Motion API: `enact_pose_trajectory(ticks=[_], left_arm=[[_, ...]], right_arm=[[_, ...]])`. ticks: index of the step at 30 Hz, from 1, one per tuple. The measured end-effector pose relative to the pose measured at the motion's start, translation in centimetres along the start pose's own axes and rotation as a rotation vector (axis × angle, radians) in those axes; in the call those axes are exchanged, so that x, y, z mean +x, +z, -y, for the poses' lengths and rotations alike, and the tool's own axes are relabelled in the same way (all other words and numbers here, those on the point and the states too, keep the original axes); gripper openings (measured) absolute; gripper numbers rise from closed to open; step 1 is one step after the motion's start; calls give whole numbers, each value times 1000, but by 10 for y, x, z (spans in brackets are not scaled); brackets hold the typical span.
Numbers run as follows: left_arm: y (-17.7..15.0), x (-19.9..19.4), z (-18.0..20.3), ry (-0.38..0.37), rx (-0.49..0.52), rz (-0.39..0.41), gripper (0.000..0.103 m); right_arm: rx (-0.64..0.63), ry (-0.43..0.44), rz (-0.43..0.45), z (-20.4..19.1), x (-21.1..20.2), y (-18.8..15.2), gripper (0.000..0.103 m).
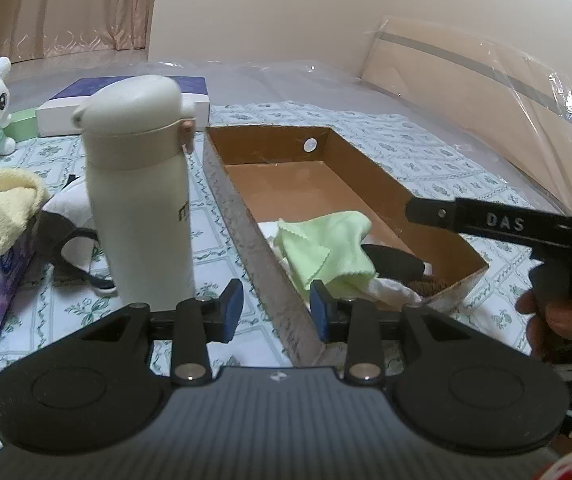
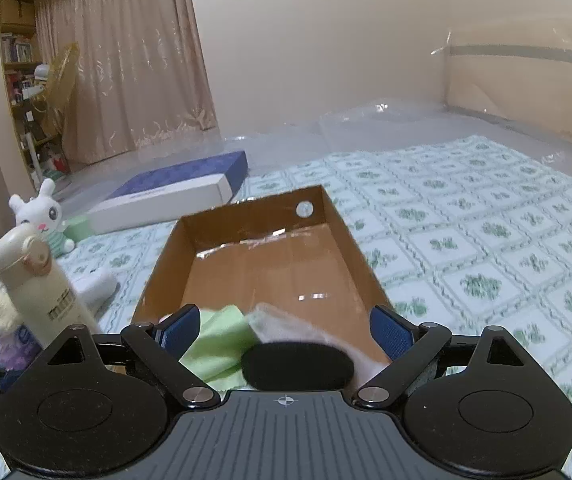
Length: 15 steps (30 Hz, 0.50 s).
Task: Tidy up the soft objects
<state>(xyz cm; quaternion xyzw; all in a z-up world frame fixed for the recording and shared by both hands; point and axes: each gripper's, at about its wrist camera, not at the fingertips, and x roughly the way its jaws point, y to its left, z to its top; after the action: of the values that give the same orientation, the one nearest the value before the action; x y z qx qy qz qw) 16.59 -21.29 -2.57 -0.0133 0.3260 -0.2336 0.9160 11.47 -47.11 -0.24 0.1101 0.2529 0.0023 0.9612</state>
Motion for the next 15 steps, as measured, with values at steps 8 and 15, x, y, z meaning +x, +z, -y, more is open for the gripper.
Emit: enact_pose_trajectory(ticks=[8, 15], left_arm=[[-12, -25, -10, 25, -11, -8, 34], [-22, -55, -21, 76, -13, -16, 37]], right_arm=[[17, -7, -69, -23, -30, -26, 91], [-3, -23, -104, -54, -56, -44, 91]])
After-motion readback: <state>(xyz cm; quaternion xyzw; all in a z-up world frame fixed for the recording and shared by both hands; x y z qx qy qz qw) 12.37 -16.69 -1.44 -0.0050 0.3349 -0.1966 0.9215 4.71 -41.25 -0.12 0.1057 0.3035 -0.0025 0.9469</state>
